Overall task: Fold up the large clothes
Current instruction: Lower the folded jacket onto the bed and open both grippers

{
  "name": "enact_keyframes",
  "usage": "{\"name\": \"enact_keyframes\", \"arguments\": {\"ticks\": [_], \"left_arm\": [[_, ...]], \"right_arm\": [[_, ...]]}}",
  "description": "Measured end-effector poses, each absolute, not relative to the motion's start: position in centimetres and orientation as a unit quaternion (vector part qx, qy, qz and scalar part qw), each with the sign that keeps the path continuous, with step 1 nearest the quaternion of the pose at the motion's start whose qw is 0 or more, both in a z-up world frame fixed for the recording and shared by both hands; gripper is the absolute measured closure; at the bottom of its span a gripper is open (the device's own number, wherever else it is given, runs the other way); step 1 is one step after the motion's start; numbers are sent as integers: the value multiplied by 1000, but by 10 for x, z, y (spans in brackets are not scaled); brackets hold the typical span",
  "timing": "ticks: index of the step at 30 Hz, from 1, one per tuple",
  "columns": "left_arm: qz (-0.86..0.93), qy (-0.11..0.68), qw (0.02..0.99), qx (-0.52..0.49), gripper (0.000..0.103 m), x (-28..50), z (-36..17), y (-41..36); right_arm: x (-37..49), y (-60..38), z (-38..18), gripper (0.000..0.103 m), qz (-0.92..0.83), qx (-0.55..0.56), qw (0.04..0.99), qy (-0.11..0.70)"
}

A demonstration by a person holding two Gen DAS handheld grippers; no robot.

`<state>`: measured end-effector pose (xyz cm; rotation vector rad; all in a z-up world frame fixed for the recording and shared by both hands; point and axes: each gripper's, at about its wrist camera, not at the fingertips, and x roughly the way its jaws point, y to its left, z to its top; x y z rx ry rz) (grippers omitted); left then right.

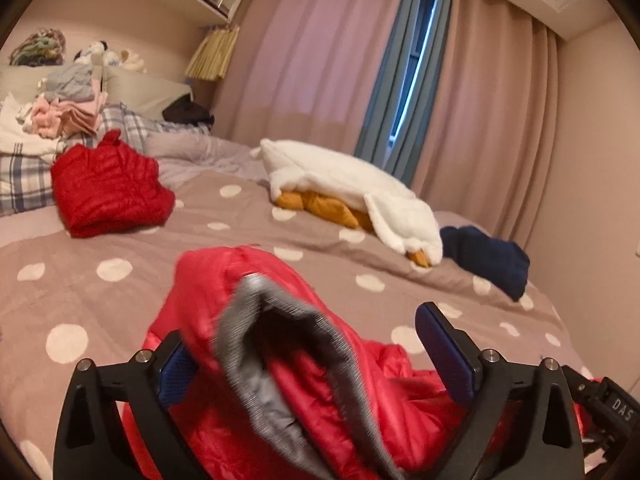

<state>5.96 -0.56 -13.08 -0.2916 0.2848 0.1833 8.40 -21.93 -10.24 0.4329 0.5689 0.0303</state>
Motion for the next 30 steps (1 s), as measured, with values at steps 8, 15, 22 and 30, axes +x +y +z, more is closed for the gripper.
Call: {"name": "enact_keyframes", "arguments": {"ticks": [8, 15, 22, 30], "left_arm": [[87, 151, 974, -144, 1, 63, -130, -4], [105, 135, 974, -147, 1, 57, -123, 2], [102, 116, 974, -163, 1, 47, -114, 10], [109, 105, 973, -174, 1, 43, -108, 17]], "right_arm": [[79, -220, -98, 8, 16, 220, 940, 259], [74, -220, -90, 3, 14, 222, 944, 243], [64, -221, -78, 1, 15, 217, 951, 221], [51, -224, -64, 1, 14, 216, 957, 195]]}}
